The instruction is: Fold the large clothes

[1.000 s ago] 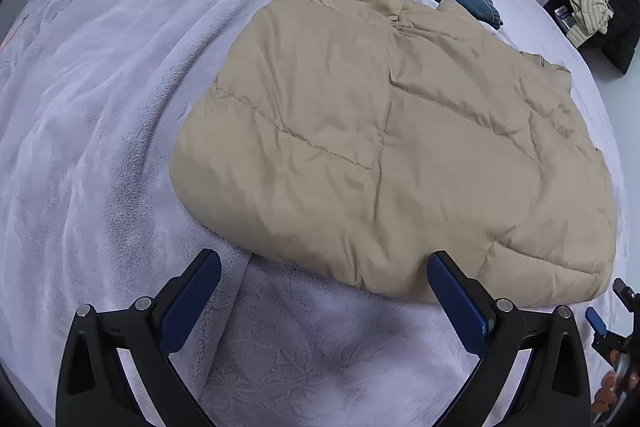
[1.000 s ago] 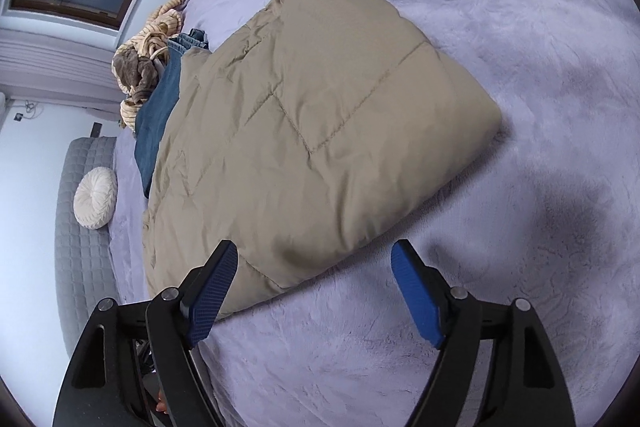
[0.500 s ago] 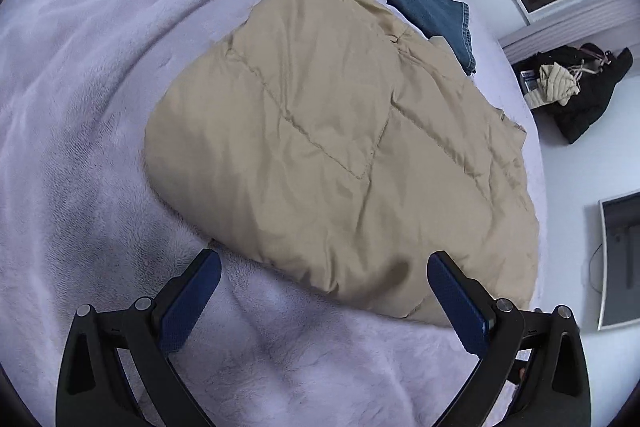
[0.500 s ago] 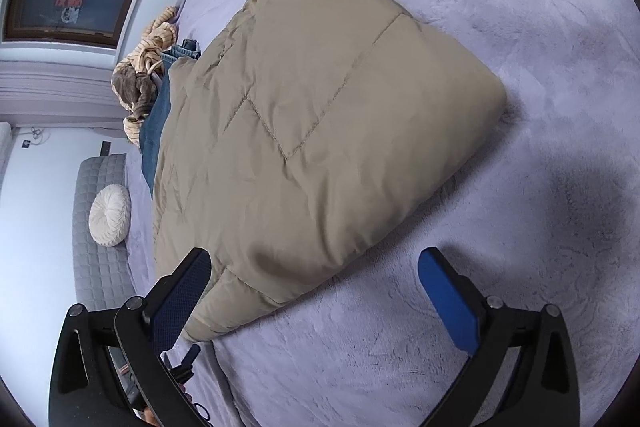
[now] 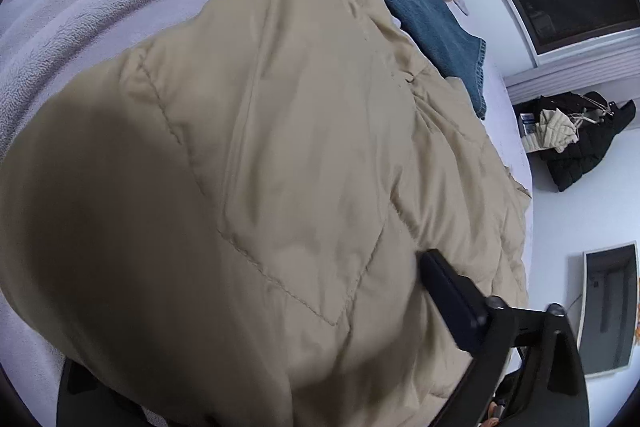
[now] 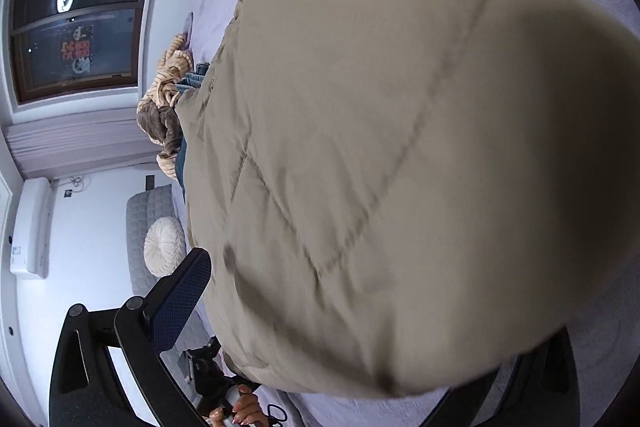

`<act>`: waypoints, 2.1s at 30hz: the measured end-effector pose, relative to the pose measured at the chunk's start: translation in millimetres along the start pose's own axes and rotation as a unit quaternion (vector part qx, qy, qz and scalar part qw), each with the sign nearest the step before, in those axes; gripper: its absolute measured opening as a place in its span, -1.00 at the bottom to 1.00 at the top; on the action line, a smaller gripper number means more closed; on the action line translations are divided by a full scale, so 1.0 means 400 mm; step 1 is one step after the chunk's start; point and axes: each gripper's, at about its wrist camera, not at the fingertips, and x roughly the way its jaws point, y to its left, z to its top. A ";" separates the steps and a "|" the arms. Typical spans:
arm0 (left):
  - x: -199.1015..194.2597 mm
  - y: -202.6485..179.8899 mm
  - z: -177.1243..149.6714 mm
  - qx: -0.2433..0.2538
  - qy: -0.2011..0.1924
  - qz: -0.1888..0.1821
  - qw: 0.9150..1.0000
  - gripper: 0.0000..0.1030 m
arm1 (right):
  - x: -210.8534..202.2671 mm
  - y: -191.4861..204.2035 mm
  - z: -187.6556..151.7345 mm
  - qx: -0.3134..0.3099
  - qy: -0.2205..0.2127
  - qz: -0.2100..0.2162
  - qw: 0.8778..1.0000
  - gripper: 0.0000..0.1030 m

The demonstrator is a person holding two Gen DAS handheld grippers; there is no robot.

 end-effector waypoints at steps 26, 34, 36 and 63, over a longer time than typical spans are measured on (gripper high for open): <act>-0.332 0.003 -0.261 0.101 -0.067 0.034 0.992 -0.64 | -0.148 0.004 -0.107 -0.044 0.087 0.010 0.995 -0.54; -0.419 0.127 -0.391 0.123 -0.022 0.030 0.992 -0.64 | -0.234 -0.088 -0.272 -0.025 0.083 -0.004 0.996 -0.54; -0.427 0.157 -0.411 0.129 -0.006 0.030 0.991 -0.64 | -0.252 -0.104 -0.306 -0.019 0.079 -0.009 0.997 -0.54; -0.644 0.240 -0.410 0.189 -0.017 0.159 0.969 0.01 | -0.378 -0.021 -0.384 -0.065 -0.016 -0.174 0.982 0.24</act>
